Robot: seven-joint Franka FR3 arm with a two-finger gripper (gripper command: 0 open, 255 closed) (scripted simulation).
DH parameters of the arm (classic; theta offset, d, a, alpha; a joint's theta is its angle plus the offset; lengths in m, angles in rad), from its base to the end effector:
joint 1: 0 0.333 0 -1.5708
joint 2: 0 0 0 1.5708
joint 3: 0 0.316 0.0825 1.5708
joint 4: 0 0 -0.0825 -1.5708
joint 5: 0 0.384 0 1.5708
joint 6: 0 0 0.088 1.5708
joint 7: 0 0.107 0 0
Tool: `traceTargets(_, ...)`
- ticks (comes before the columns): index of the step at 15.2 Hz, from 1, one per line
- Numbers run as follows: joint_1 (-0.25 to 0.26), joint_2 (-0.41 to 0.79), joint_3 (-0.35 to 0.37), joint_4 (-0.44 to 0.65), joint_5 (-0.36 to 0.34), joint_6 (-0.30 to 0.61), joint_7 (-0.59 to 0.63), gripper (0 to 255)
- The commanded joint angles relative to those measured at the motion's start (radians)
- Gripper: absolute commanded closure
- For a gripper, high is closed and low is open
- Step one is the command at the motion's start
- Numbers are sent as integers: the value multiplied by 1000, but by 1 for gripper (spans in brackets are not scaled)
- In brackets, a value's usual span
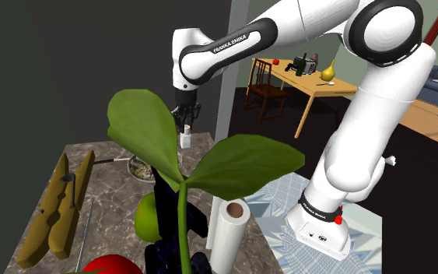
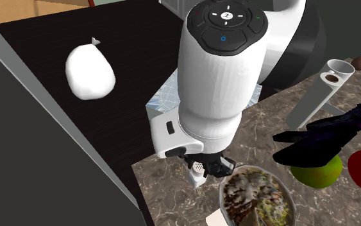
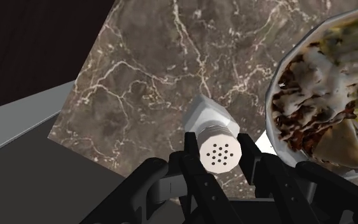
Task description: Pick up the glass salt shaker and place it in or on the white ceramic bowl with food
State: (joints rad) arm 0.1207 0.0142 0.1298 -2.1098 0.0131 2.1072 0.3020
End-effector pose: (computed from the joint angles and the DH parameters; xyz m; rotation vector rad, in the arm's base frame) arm 0.5262 0.1351 0.4078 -3.1321 0.0913 0.0307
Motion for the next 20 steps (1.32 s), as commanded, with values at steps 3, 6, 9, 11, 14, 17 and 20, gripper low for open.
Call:
traceTargets(3,-1,-23,0,28,3,-52,-2,255)
traceTargets(6,-1,-36,-1,54,5,-91,-3,255)
traceTargets(9,-1,-48,-1,83,6,-130,-3,255)
traceTargets(11,-1,-54,-2,102,7,-157,-4,255)
traceTargets(14,-2,-62,-2,134,7,-196,-4,255)
traceTargets(17,-2,-68,-2,167,8,-236,-4,255)
traceTargets(20,-2,-73,-3,203,8,-276,-4,255)
